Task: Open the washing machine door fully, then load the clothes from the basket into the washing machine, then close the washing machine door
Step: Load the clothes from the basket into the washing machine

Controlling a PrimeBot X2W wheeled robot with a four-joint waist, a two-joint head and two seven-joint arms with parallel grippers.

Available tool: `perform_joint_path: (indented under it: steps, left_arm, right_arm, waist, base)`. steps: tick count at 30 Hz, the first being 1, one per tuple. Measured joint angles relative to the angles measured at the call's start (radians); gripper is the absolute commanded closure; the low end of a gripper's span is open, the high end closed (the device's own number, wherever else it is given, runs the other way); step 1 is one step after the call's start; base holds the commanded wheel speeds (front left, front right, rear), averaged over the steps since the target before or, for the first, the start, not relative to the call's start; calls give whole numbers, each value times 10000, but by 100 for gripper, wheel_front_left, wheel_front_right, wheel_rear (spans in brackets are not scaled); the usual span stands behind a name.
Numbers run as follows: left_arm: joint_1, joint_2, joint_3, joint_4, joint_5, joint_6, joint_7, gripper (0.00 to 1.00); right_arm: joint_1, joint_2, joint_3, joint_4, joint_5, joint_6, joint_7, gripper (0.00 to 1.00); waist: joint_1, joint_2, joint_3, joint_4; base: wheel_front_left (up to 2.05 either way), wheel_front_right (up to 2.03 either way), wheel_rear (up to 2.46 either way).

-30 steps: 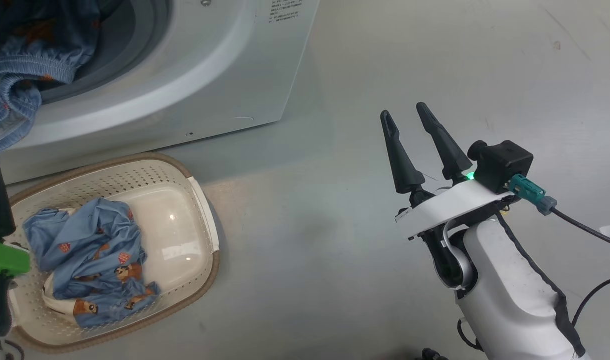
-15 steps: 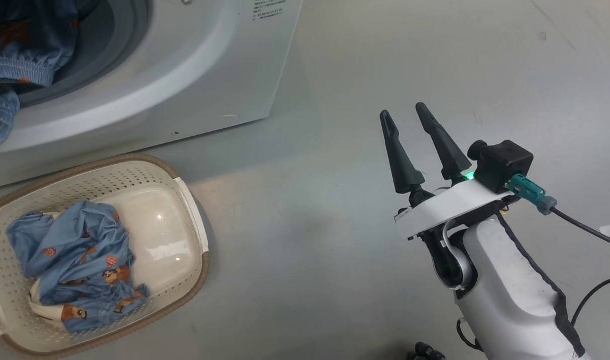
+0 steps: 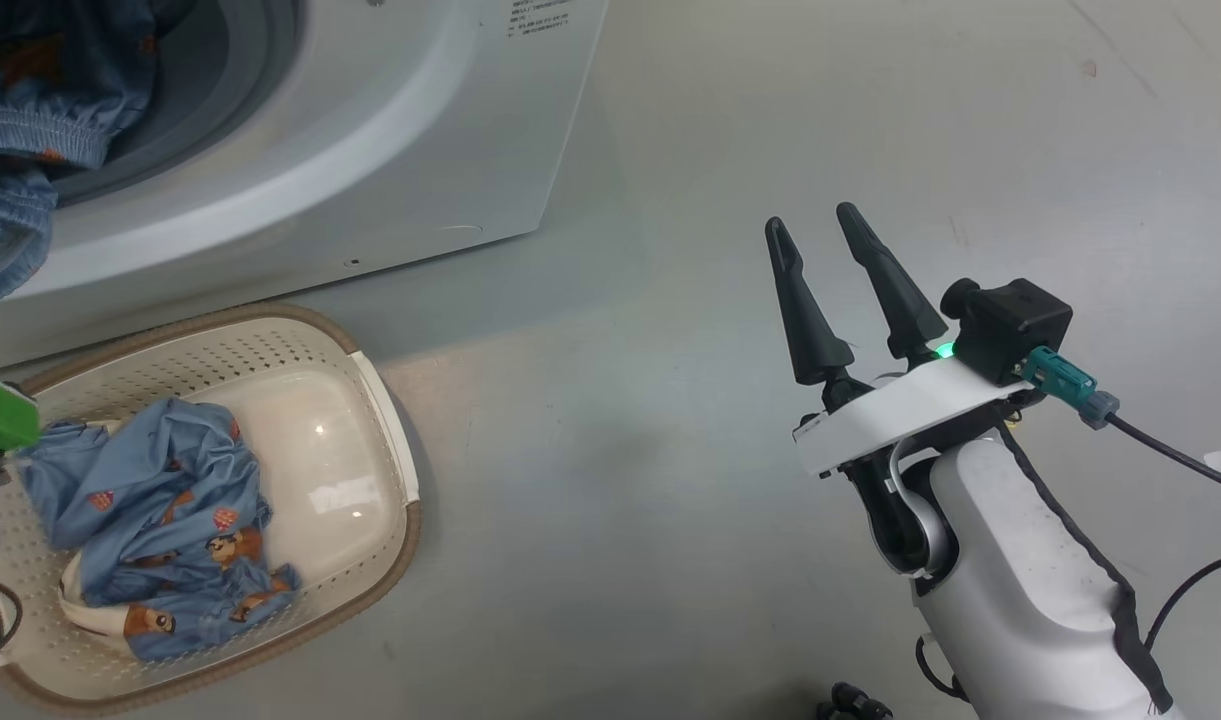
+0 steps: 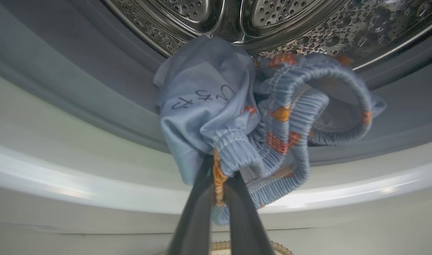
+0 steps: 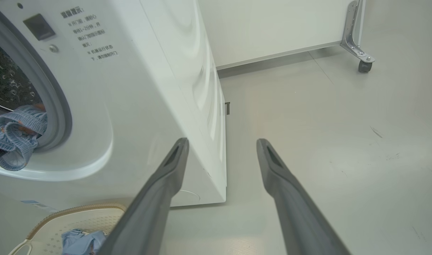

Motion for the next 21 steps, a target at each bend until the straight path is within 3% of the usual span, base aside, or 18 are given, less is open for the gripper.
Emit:
perform_joint_path:
  steps: [10,21]
  left_arm:
    - [-1126,17,-859,-848,58,0,-151,100]
    - [-2917,825,-934,608,416,0,1212,100]
  right_arm:
    - [-21,-6,104,58,-4,0,0,0]
    - [-213,10,784,4,232,0,0,0]
  waist:
    - [0,0,-13,193]
    - [0,0,300,-294]
  base:
    - [0,0,0]
    - [0,0,0]
